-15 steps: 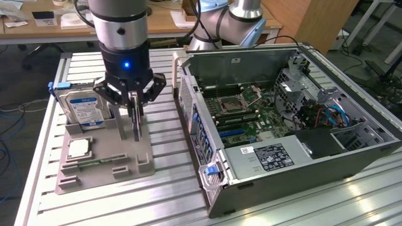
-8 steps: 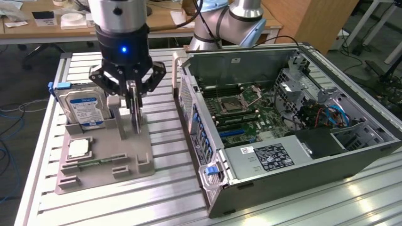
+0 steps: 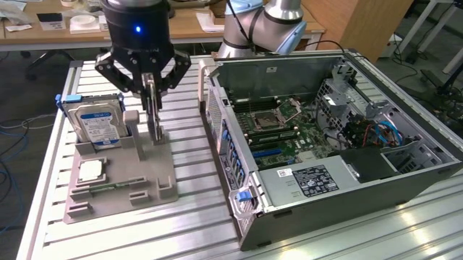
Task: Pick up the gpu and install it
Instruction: 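Pick up the gpu and move the gpu toward the slot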
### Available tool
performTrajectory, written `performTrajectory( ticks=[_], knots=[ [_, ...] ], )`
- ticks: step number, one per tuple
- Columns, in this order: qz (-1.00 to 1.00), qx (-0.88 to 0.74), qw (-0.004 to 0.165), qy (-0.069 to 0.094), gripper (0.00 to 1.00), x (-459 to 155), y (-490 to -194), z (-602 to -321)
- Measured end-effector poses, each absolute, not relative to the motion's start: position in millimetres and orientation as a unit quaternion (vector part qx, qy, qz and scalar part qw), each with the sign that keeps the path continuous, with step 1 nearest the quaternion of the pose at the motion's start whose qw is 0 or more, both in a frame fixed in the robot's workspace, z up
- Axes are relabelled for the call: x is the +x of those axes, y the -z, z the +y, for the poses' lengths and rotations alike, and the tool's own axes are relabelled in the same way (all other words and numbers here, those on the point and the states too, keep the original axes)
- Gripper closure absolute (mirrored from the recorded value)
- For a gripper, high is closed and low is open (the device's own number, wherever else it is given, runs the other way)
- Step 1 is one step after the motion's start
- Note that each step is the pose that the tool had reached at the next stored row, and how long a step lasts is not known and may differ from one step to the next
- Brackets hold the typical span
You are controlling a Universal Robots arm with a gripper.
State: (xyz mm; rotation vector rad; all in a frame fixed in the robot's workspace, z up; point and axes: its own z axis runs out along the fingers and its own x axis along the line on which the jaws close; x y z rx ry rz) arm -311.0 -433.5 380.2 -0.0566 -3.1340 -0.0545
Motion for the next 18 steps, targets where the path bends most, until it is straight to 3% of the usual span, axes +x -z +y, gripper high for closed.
performTrajectory(
  ticks=[10, 18],
  knots=[
    [-1.0, -0.018, 0.003, 0.017, 0.72, -311.0, -418.8, -433.5],
    [-1.0, -0.017, 0.003, 0.017, 0.72, -311.0, -422.7, -433.5]
  ],
)
